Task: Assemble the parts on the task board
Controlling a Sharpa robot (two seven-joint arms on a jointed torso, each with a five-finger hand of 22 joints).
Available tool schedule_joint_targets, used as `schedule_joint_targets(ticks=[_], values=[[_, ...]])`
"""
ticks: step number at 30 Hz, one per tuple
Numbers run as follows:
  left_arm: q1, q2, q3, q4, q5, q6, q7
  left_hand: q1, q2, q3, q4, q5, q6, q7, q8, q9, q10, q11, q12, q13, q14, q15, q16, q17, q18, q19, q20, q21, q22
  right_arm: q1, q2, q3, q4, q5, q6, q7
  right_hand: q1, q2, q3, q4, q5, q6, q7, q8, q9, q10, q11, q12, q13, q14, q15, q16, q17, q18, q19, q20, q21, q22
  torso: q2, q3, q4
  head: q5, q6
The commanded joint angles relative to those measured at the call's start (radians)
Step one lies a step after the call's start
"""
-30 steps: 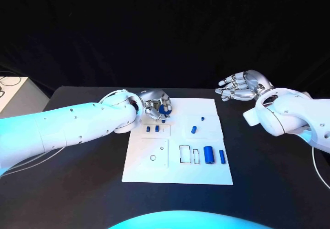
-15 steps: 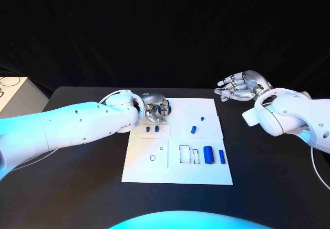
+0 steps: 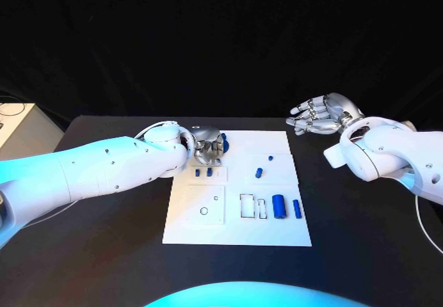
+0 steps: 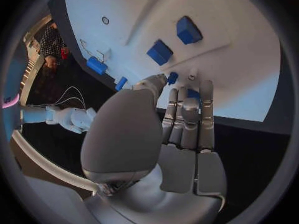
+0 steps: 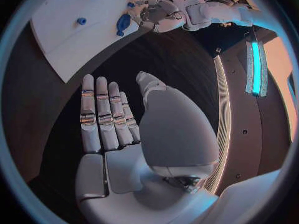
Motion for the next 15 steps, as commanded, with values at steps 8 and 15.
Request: schedule_joint_targets(ticks=[8,15], values=[[-0.007,0.009,0.0,-0.009,-0.003,0.031,0.001,0.016,0.001,0.034,-0.004,0.003,0.034,-0.001,-0.017,-0.015,0.043,-0.009,-0.016,-0.013,0.021,-0.007,0.026,0.011,0.014,-0.003,-0.004,0.019,0.013,-0.001,-0.001,0.0,0.004,-0.003,0.013,0.013,0.009,0.004,0.006,-0.001,0.007,0.0,0.018,0.003,-0.001,0.005,0.003,-0.005,-0.003,-0.004,0.003,-0.007,-0.002,0.006,-0.004,0.0,0.001,-0.002,0.0,0.0004,0.0017,-0.004,-0.005],[-0.008,0.011,0.0,-0.011,0.004,0.037,0.005,0.031,0.002,0.073,-0.016,0.0,0.062,-0.001,-0.028,-0.024,0.095,-0.023,-0.033,-0.025,0.046,-0.02,0.05,0.033,0.008,0.021,-0.014,0.055,0.054,0.0,-0.002,0.0,0.005,-0.003,0.014,0.012,0.009,0.004,0.006,-0.001,0.007,0.0,0.018,0.003,-0.001,0.005,0.003,-0.005,-0.003,-0.004,0.003,-0.007,-0.002,0.006,-0.004,0.0,0.001,-0.002,-0.001,0.0001,0.0009,-0.007,-0.008]])
